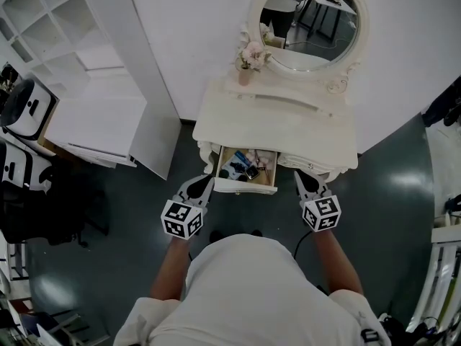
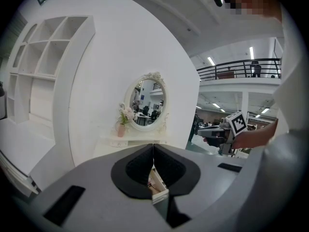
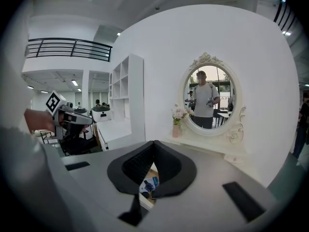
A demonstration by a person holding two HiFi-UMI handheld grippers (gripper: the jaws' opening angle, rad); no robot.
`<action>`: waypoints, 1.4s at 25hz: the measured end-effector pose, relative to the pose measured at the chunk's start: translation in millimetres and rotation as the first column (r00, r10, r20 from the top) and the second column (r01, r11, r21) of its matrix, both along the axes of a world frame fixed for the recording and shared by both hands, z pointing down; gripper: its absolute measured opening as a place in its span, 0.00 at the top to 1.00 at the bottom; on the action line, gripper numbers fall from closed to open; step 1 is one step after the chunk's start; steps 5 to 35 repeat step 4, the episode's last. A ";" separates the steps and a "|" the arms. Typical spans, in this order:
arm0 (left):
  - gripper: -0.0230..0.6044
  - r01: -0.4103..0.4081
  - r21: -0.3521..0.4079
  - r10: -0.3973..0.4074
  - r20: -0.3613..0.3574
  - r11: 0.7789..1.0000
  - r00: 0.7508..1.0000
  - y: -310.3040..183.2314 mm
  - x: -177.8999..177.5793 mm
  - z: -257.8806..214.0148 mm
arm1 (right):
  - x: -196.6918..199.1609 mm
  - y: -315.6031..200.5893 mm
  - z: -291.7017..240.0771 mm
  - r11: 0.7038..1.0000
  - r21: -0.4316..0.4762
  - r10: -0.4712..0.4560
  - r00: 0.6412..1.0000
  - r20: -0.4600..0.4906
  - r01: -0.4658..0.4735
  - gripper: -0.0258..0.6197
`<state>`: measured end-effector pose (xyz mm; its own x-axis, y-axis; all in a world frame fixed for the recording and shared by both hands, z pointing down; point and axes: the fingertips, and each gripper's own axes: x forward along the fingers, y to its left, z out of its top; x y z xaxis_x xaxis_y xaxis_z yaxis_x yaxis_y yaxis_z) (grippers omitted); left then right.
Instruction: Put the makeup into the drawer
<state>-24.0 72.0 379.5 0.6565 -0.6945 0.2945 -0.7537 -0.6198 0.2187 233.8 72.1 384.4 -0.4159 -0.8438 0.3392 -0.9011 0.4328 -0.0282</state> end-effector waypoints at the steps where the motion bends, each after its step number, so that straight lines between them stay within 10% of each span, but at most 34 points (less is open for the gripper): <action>1: 0.94 -0.001 0.000 0.001 0.000 1.000 1.000 -0.7 -0.4 0.3 | -1.0 -1.0 0.0 1.000 -0.001 0.000 1.000 -0.001 0.000 0.92; 35: 0.94 -0.002 -0.002 0.002 -0.001 1.000 1.000 -2.5 -1.9 1.4 | -4.4 -3.8 0.2 1.000 -0.002 -0.003 1.000 -0.003 0.003 0.92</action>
